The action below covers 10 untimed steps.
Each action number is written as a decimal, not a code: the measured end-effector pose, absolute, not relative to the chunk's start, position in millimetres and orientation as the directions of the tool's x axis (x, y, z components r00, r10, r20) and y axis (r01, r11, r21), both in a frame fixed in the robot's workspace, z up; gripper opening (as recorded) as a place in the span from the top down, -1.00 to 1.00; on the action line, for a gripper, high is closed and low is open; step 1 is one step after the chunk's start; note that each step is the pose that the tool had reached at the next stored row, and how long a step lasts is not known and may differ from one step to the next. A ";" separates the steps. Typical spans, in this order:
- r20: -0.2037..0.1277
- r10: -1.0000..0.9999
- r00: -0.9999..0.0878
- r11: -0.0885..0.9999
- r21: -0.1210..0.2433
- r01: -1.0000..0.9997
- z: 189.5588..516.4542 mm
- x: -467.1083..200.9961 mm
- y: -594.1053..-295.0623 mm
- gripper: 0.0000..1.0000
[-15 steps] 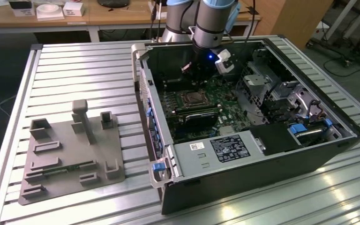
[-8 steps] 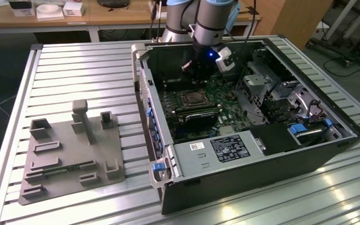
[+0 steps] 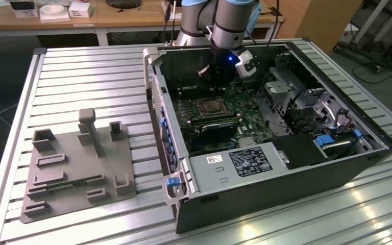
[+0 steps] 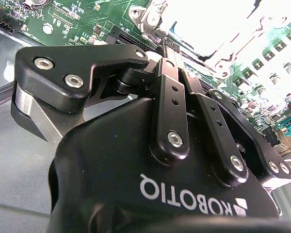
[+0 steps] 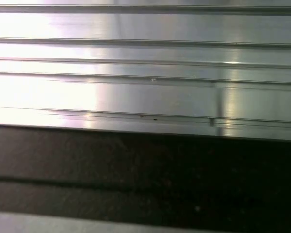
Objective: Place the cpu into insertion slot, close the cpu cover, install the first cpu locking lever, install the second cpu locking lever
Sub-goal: 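Install the second cpu locking lever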
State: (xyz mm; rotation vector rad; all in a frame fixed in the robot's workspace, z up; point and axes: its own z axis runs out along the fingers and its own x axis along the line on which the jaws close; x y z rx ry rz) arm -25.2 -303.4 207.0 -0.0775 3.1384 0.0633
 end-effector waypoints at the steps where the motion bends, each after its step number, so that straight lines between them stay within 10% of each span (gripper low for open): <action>1: -0.003 -0.049 -0.999 0.998 0.040 -0.049 207.0 -25.2 -303.5 0.79; 10: -0.003 -0.049 -0.999 0.998 0.040 -0.049 206.9 -25.3 -309.5 0.79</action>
